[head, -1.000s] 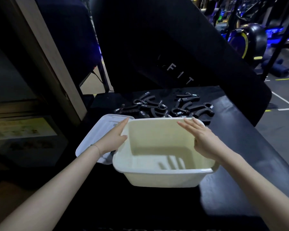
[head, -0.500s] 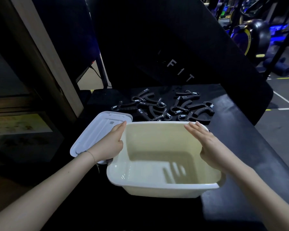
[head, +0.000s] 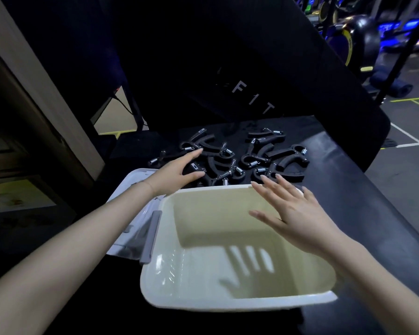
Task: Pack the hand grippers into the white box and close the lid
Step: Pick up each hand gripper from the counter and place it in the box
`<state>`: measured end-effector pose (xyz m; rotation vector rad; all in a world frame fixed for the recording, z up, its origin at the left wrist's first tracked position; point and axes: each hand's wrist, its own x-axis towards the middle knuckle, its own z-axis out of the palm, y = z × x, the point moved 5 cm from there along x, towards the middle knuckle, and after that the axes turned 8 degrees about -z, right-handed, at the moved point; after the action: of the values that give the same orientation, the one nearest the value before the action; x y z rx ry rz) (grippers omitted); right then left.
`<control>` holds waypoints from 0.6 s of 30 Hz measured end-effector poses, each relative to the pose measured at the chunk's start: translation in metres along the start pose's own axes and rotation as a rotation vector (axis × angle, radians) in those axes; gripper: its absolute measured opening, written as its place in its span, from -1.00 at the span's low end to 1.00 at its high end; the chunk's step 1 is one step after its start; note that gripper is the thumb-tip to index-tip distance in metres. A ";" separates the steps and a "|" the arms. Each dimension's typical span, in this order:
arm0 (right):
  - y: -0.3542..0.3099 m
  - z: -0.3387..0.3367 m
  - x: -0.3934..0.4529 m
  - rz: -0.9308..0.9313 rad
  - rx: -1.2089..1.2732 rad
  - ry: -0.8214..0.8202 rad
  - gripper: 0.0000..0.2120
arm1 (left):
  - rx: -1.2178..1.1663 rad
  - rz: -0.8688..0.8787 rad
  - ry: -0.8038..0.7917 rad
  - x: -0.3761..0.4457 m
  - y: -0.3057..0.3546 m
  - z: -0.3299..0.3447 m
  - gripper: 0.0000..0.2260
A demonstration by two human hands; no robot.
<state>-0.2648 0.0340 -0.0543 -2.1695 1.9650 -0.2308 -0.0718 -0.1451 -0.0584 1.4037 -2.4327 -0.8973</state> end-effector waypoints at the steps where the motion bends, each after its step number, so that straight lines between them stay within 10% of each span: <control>1: 0.000 0.000 0.001 0.005 0.001 -0.003 -0.19 | 0.017 0.017 -0.017 0.010 -0.002 0.002 -0.41; 18: -0.002 0.003 0.001 0.006 -0.070 -0.048 -0.26 | 0.571 0.291 -0.156 0.096 -0.032 0.085 -0.32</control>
<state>-0.2615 0.0332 -0.0571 -2.1904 1.9812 -0.1095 -0.1374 -0.2025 -0.1580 1.0953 -3.0642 -0.2587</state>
